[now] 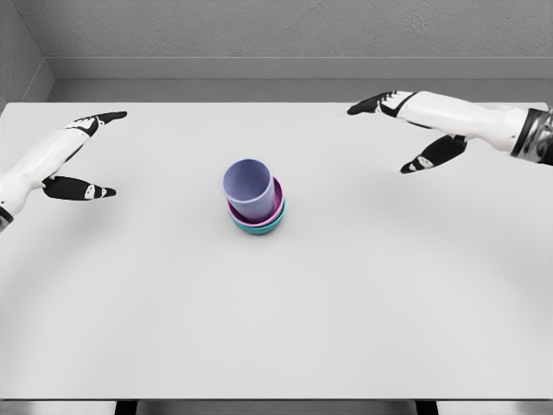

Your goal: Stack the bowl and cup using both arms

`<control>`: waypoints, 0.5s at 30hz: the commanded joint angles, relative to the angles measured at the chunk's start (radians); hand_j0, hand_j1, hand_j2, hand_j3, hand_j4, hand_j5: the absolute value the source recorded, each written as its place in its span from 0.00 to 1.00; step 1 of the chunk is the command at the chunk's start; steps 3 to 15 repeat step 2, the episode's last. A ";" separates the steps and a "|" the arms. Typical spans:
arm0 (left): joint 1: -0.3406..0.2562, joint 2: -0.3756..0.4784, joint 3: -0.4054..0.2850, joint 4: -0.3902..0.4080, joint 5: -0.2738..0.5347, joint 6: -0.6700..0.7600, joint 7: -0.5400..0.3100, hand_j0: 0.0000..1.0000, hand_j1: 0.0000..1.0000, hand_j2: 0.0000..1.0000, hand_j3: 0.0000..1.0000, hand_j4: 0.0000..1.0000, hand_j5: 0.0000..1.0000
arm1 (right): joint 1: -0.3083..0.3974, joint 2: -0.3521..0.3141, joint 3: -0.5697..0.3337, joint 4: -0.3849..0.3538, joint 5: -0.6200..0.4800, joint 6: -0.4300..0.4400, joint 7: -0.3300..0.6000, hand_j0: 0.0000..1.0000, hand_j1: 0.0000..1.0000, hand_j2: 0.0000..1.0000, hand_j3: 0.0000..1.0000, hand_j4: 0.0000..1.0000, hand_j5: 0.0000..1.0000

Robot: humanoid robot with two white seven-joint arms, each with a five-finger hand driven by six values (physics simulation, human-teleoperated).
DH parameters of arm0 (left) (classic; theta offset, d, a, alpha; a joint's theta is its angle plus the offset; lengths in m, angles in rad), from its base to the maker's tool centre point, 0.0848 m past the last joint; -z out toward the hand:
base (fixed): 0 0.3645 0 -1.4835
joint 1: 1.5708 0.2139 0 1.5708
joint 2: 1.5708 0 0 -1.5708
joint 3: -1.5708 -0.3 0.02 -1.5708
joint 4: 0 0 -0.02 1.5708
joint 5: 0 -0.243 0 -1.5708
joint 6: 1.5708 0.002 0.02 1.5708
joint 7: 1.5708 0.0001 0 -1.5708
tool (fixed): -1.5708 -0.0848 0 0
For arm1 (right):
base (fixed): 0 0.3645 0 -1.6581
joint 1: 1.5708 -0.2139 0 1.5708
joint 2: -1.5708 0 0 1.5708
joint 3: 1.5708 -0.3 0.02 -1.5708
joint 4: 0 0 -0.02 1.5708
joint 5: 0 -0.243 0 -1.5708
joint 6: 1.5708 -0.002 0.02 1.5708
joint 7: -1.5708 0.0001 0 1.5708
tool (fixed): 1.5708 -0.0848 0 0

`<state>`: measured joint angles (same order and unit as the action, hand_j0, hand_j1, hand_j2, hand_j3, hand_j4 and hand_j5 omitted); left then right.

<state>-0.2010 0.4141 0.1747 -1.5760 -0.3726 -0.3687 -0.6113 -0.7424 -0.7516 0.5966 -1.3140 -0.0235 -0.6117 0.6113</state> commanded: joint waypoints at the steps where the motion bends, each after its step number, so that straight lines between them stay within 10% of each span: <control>1: 0.000 0.000 0.000 -0.001 0.006 0.002 0.000 1.00 1.00 1.00 1.00 1.00 1.00 | 0.000 -0.009 -0.001 0.010 -0.012 0.001 0.000 1.00 1.00 1.00 1.00 1.00 1.00; 15: 0.000 0.000 0.000 -0.001 0.006 0.001 0.000 1.00 1.00 1.00 1.00 1.00 1.00 | 0.000 -0.009 -0.001 0.010 -0.012 0.001 0.000 1.00 1.00 1.00 1.00 1.00 1.00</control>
